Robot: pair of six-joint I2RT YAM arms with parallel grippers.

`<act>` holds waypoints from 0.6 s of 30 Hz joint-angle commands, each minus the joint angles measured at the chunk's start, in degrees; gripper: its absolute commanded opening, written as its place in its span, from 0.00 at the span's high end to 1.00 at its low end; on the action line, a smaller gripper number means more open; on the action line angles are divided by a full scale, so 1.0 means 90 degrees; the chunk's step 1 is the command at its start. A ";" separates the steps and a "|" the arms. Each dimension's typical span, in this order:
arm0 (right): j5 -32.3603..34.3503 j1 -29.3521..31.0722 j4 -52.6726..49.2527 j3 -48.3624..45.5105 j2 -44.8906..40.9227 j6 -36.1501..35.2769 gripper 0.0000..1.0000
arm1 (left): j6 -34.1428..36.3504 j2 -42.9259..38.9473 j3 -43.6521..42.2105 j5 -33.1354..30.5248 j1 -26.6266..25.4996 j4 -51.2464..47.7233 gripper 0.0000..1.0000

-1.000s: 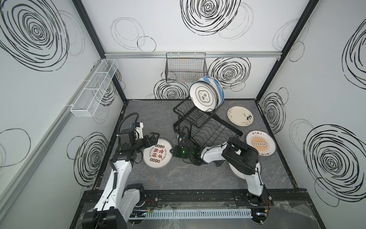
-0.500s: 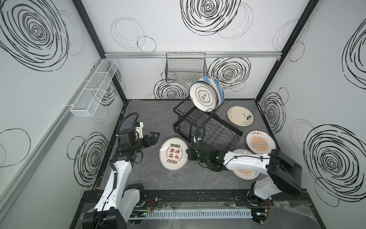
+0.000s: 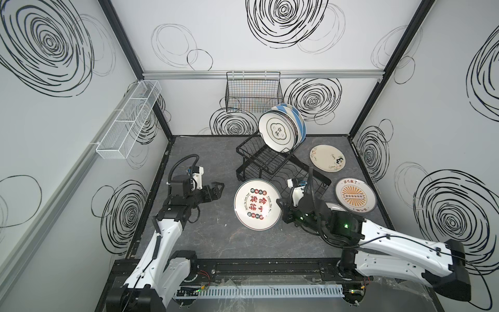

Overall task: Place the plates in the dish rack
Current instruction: 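Tilt the red-lettered plate upright and lift it with the right gripper, then carry the upright red-lettered plate to the rack with the right gripper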

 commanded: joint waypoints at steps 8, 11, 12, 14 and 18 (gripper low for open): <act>0.0933 -0.0074 -0.0830 0.2478 0.0018 -0.1348 1.00 | 0.0139 -0.0022 -0.0030 -0.0137 -0.0121 0.0066 0.04; 0.1085 -0.0273 -0.0842 0.3143 0.0211 -0.1708 1.00 | 0.0153 -0.0094 -0.0047 -0.0180 -0.0341 0.0095 0.04; 0.1162 -0.0359 -0.0852 0.3344 0.0283 -0.1812 1.00 | 0.0155 -0.0100 -0.0059 -0.0181 -0.0432 0.0109 0.04; 0.1294 -0.0508 -0.0832 0.3701 0.0446 -0.2081 1.00 | 0.0165 -0.0098 -0.0059 -0.0235 -0.0541 0.0077 0.04; 0.1986 -0.0645 -0.1066 0.4503 0.1014 -0.2806 1.00 | 0.0177 -0.0115 -0.0049 -0.0344 -0.0719 -0.0003 0.04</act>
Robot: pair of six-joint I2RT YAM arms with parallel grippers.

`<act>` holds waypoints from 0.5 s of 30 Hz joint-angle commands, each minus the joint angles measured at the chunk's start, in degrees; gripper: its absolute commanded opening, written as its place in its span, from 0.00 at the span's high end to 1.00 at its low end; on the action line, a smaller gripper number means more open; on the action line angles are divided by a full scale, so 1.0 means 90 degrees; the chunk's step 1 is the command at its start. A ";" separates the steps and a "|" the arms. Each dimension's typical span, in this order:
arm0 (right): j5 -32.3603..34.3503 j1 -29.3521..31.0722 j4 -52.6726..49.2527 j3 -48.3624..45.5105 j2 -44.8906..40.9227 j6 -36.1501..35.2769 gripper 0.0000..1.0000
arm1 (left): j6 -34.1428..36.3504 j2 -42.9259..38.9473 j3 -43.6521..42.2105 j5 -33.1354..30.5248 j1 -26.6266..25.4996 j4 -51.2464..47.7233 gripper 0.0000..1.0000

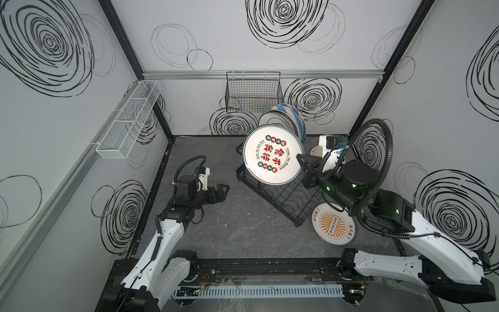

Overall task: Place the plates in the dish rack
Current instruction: 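Carry the upright red-lettered plate to the rack with the right gripper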

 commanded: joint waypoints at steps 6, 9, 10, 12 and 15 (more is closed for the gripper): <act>0.1808 -0.0277 0.0662 0.0596 0.0563 -0.1784 1.00 | 0.0158 -0.0154 -0.0059 -0.0307 -0.0409 -0.0048 0.04; 0.2010 -0.0558 0.1263 0.0349 0.0544 -0.2272 1.00 | 0.0133 -0.0169 -0.0049 -0.0389 -0.0543 -0.0087 0.04; 0.2026 -0.0603 0.1497 0.0218 0.0513 -0.2463 1.00 | 0.0109 -0.0184 -0.0025 -0.0363 -0.0562 -0.0106 0.04; 0.2136 -0.0656 0.1939 -0.0003 0.0448 -0.2771 1.00 | 0.0096 -0.0194 0.0001 -0.0303 -0.0573 -0.0083 0.04; 0.2103 -0.0898 0.2443 -0.0348 0.0408 -0.3174 1.00 | 0.0104 -0.0266 -0.0030 -0.0412 -0.0573 -0.0078 0.04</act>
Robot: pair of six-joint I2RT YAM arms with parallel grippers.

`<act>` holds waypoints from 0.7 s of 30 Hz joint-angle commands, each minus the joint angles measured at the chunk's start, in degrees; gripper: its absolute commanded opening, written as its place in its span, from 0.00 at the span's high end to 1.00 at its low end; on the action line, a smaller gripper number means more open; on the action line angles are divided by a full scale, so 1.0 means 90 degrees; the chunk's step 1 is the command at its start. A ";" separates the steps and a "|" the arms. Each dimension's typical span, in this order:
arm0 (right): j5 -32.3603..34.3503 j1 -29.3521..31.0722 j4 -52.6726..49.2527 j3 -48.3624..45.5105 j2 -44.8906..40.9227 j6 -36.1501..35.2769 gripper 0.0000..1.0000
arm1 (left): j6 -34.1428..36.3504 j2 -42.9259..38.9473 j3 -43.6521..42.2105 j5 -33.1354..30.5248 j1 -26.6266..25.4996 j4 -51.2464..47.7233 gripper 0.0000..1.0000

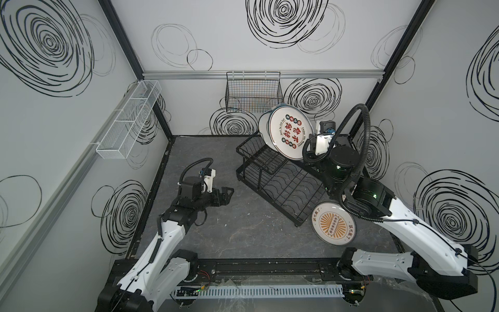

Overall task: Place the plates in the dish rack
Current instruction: 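Carry the upright red-lettered plate to the rack with the right gripper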

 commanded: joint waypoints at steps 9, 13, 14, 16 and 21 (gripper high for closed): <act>-0.1373 -0.1431 0.1436 -0.0751 -0.0144 -0.0341 1.00 | 0.0037 -0.0102 -0.0045 -0.0244 -0.0024 0.0083 0.04; -0.1850 -0.1646 0.1705 -0.0989 -0.0134 -0.0312 1.00 | 0.0067 -0.0035 -0.0024 -0.0274 -0.0016 0.0078 0.04; -0.1980 -0.1681 0.1748 -0.1025 -0.0125 -0.0347 1.00 | 0.0070 -0.0029 -0.0025 -0.0281 -0.0014 0.0074 0.04; -0.2026 -0.1697 0.1875 -0.1096 -0.0135 -0.0397 1.00 | 0.0083 -0.0013 -0.0022 -0.0303 -0.0014 0.0054 0.04; -0.2067 -0.1724 0.2186 -0.1256 -0.0135 -0.0634 1.00 | 0.0085 -0.0020 -0.0015 -0.0327 -0.0013 0.0054 0.04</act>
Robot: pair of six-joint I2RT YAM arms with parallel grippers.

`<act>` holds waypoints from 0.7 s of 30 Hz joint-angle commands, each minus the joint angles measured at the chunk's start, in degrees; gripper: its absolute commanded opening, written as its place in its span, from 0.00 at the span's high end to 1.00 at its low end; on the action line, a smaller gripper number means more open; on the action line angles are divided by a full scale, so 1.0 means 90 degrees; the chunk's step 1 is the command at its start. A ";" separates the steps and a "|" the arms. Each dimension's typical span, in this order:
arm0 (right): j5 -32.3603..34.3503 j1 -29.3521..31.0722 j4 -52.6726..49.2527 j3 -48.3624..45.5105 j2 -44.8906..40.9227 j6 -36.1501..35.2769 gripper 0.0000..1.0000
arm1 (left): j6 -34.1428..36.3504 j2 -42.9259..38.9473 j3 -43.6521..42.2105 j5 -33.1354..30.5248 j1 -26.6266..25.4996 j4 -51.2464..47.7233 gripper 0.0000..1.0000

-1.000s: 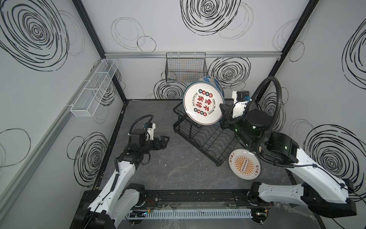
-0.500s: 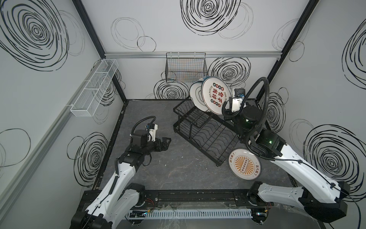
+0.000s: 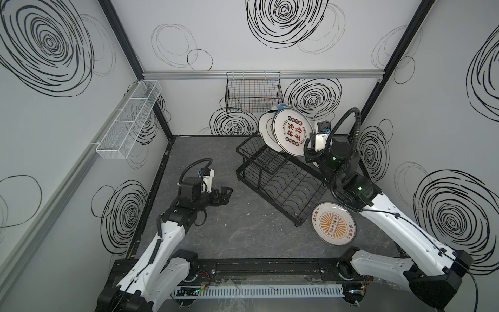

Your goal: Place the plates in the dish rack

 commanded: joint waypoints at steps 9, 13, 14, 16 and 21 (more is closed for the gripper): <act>-0.0198 -0.0044 0.1025 -0.0036 0.0172 -0.0439 1.00 | 0.0030 0.0017 0.0000 -0.0089 -0.0014 0.0116 0.04; -0.0153 -0.0052 0.1095 -0.0071 0.0258 -0.0493 1.00 | -0.0055 0.0020 -0.0005 -0.0061 -0.0014 0.0173 0.04; -0.0167 -0.0052 0.1128 -0.0084 0.0263 -0.0489 1.00 | -0.0075 0.0015 -0.0005 -0.0055 -0.0014 0.0193 0.04; -0.0161 -0.0048 0.1165 -0.0102 0.0305 -0.0501 1.00 | -0.0105 0.0022 -0.0015 -0.0050 -0.0013 0.0224 0.04; -0.0142 -0.0053 0.1177 -0.0105 0.0431 -0.0552 1.00 | -0.0159 -0.0015 0.0004 -0.0030 -0.0014 0.0243 0.04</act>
